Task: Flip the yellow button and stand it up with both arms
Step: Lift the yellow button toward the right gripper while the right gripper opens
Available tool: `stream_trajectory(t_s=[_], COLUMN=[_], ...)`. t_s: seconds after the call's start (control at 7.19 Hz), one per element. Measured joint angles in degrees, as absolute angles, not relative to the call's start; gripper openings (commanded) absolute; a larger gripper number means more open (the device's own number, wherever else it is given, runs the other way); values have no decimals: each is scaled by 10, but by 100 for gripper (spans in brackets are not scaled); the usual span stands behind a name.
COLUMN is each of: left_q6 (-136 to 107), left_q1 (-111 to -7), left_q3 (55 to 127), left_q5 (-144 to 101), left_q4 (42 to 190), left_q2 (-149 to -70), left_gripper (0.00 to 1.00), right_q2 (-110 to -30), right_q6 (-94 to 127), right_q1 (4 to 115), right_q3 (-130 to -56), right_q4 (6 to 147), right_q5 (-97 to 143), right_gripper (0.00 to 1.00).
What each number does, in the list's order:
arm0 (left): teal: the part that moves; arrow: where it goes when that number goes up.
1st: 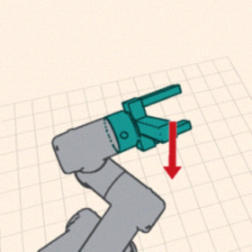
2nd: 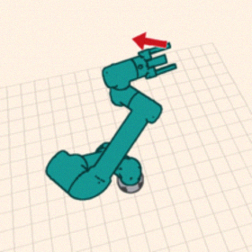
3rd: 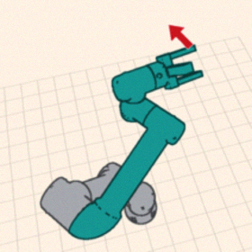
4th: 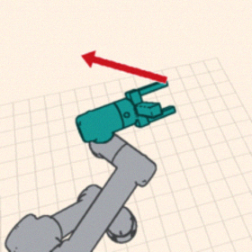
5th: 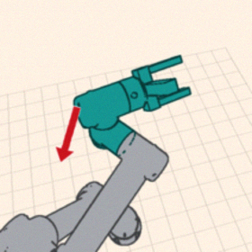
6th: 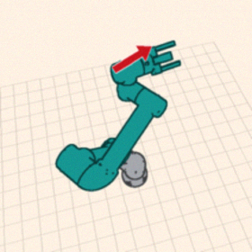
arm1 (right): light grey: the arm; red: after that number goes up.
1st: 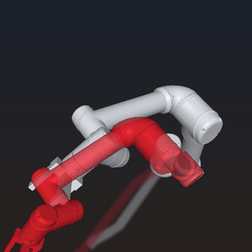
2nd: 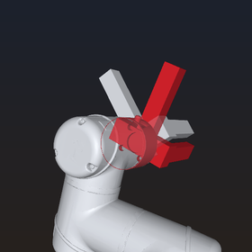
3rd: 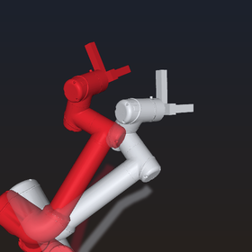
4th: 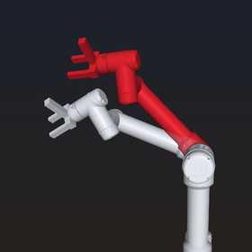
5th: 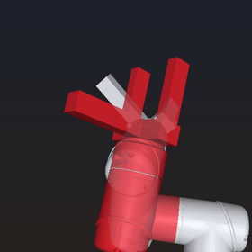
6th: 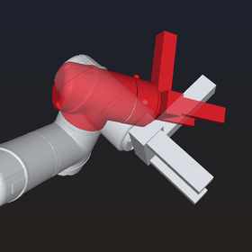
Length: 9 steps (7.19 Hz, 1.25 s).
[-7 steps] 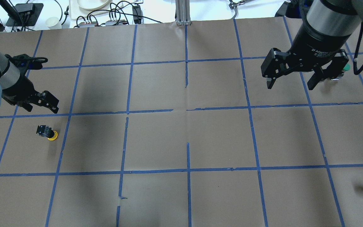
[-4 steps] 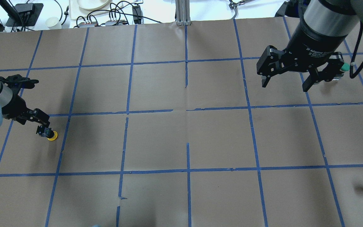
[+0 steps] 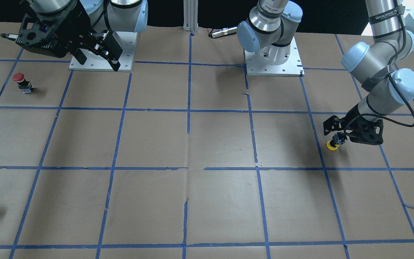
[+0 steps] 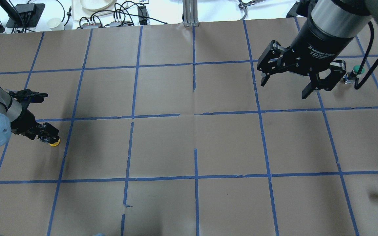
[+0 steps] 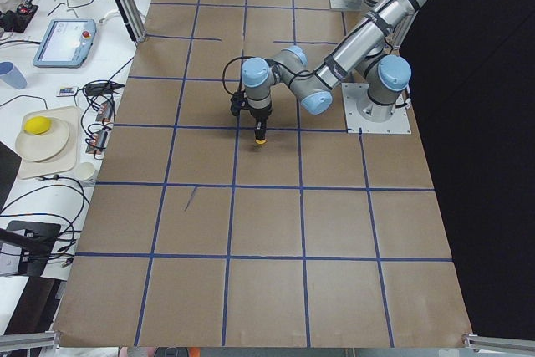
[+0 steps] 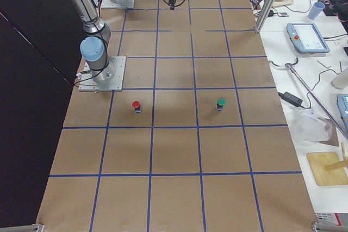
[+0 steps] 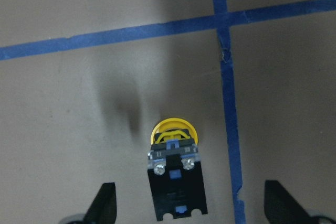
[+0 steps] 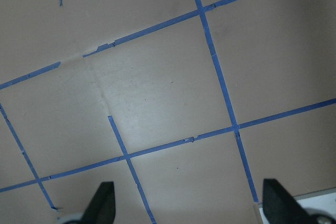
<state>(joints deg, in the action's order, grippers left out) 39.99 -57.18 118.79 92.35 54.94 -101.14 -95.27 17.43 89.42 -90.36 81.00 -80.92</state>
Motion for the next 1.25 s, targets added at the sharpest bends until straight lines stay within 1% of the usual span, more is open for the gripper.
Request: stream_trajectory(t_s=[0.14,0.28,0.42,0.83,1.25], left_q6=[400,400,401,406,385], left_q1=[-573,-573,-574,-597,-697], left_q3=[1187,1187,1186,1166,1154], left_q5=[923,923,923,896,716], left_q4=[549,547,546,563,713], left_q2=[-1011,-1011,-1010,-994,-927], left_gripper=[25,13,9,9,9], right_q2=[-953,-953,-954,-954,-951], right_q6=[175,176,176,175,200], right_q1=[894,895,895,895,891], right_q3=[-904,-904,-904,-907,-907], right_q4=[810,810,809,809,819], right_q5=[-809,-810,-813,-813,-808], right_gripper=[100,100,100,100,100])
